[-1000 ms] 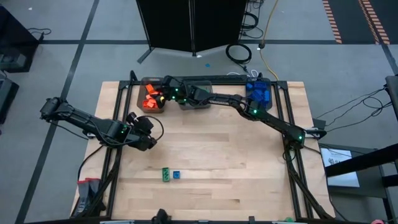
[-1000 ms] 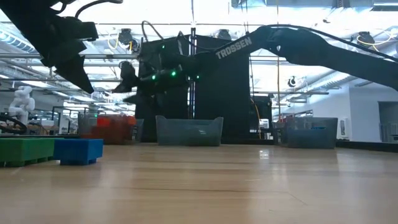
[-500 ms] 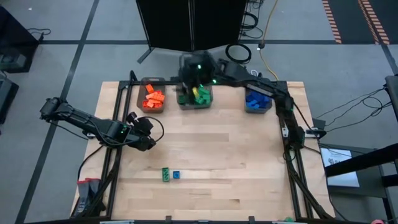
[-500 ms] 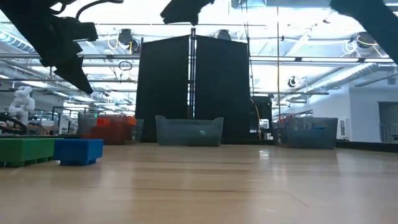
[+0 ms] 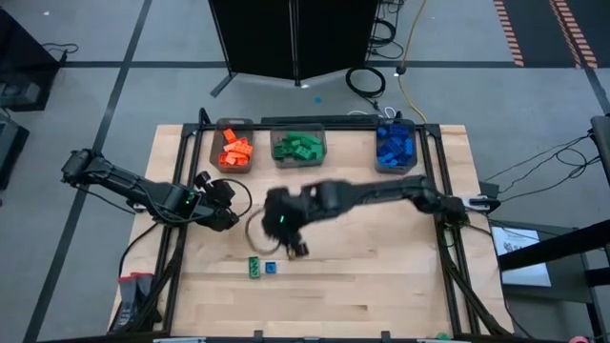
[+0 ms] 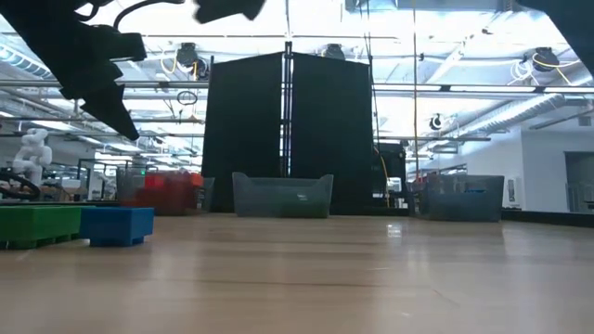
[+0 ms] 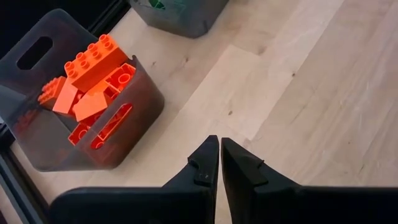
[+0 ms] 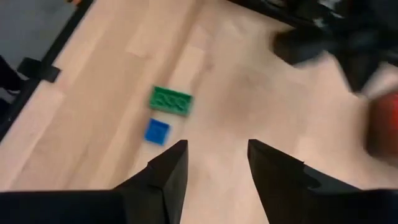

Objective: Sort blocks
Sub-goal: Put the green piece into the middle black bin

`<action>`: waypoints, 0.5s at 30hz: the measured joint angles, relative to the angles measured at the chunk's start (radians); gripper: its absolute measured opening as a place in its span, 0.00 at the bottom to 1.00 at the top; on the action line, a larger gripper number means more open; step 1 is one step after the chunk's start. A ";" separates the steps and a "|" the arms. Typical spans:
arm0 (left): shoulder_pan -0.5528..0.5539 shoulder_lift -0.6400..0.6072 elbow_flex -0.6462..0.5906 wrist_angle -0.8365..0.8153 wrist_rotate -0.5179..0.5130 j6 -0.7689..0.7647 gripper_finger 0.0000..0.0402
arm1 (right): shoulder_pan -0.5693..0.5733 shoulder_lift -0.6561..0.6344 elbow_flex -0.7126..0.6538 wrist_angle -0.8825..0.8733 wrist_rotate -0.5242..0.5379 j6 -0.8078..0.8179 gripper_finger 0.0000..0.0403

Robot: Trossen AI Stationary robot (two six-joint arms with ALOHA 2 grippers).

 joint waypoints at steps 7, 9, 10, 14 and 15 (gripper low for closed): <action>0.000 0.000 0.000 -0.003 0.026 0.001 0.06 | 0.088 0.164 0.001 0.175 -0.019 -0.040 0.45; 0.000 0.000 0.000 -0.004 0.046 0.002 0.06 | 0.097 0.193 0.001 0.251 -0.062 -0.077 0.48; 0.000 0.000 0.000 -0.003 0.058 0.002 0.06 | 0.099 0.200 0.001 0.298 -0.082 -0.094 0.49; 0.000 0.000 0.000 -0.004 0.098 0.001 0.06 | 0.096 0.235 0.007 0.435 -0.098 -0.142 0.56; 0.000 0.000 0.000 -0.004 0.112 0.000 0.06 | 0.092 0.252 0.007 0.463 -0.099 -0.143 0.58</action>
